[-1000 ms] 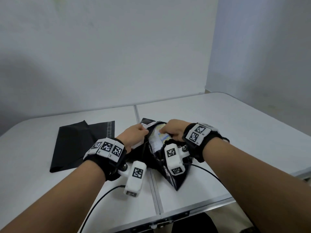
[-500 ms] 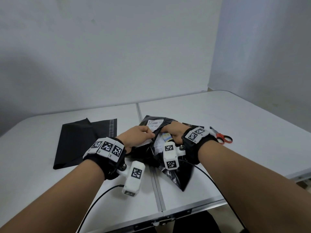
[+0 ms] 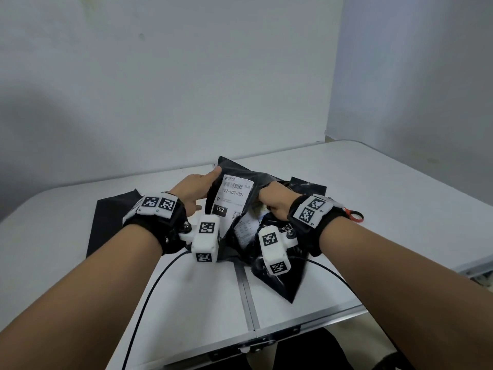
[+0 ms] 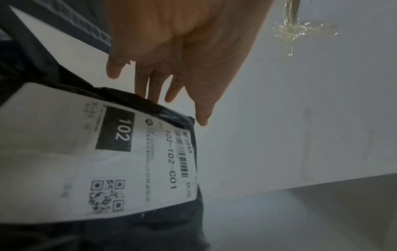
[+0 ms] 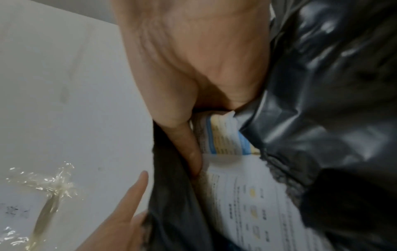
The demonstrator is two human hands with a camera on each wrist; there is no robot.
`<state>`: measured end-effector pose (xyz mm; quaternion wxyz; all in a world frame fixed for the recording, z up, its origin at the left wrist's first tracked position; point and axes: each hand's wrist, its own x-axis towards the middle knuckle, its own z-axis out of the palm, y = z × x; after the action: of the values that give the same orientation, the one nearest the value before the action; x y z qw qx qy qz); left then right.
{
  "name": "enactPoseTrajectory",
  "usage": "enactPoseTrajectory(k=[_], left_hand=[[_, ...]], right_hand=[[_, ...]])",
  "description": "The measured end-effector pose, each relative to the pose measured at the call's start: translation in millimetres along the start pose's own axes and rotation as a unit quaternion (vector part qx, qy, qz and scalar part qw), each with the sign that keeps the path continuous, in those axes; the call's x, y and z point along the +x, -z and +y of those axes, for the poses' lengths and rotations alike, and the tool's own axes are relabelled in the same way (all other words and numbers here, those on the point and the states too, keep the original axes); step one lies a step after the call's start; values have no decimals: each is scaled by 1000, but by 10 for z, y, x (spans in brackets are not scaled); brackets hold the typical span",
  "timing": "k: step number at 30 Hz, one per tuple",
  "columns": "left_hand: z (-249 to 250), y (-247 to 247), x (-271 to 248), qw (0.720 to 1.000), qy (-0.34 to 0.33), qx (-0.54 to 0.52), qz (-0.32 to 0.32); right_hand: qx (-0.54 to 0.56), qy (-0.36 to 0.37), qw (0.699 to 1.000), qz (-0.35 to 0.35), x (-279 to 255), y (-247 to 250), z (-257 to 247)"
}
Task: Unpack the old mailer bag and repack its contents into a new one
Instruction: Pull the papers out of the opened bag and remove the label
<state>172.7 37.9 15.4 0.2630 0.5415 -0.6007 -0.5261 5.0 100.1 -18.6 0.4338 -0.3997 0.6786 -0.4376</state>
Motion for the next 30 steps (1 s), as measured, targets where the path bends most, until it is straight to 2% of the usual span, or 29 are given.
enactPoseTrajectory(k=[1, 3, 7, 10, 15, 17, 20, 24, 25, 27, 29, 30], left_hand=[[22, -20, -12, 1000, -5, -10, -7], [52, -56, -30, 999, -28, -33, 1], [74, -39, -13, 994, -54, -90, 27], [93, 61, 33, 990, -24, -132, 36], [28, 246, 37, 977, 52, -202, 50], [-59, 301, 44, 978, 72, -189, 54], [-225, 318, 68, 983, 91, -145, 69], [-336, 210, 52, 981, 89, -156, 78], [-361, 184, 52, 978, 93, -170, 74], [-401, 128, 60, 975, 95, -190, 68], [-435, 81, 81, 976, 93, -179, 77], [-458, 60, 97, 977, 94, -171, 84]], right_hand=[[-2, 9, 1000, 9, -33, 8, -29], [-29, 28, 999, -19, -49, 15, -63], [-11, 111, 992, -64, -75, 59, -20], [-53, 156, 982, -89, -147, 131, -13], [40, 200, 971, -124, -318, 363, -65], [99, 209, 968, -94, -319, 458, -34], [244, 184, 952, -1, -199, 605, 61], [462, 98, 877, 93, -108, 810, 65], [465, 64, 875, 121, -122, 849, 78], [396, 2, 901, 179, -90, 929, 153], [275, -42, 932, 231, 11, 1009, 261], [213, -54, 936, 273, 74, 1032, 276]])
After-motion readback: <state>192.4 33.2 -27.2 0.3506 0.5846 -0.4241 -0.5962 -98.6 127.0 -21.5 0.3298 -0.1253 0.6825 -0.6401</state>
